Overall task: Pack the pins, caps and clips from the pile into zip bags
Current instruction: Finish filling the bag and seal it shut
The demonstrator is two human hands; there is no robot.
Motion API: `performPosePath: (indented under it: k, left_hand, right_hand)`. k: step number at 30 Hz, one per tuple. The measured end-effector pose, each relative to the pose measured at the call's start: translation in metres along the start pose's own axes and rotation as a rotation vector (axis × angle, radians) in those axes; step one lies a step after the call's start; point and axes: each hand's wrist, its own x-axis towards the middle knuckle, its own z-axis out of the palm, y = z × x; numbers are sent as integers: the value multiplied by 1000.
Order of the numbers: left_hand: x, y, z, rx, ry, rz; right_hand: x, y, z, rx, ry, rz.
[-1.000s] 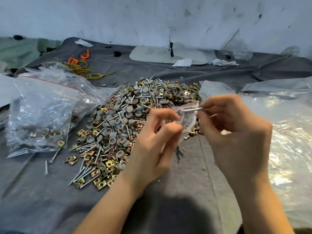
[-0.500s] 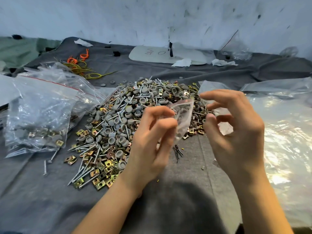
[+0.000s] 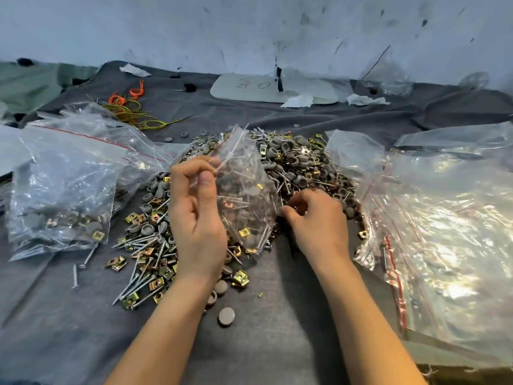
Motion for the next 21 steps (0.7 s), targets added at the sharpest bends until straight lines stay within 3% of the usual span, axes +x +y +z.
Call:
performPosePath:
  k: [11,21]
  left_hand:
    - [-1,1,2,-37,17,-53]
    - [-1,-4,1,-4,-25,-16]
  right_hand:
    - [6,4,-3,326,-157,137]
    - [1,-2,4,243,-15,188]
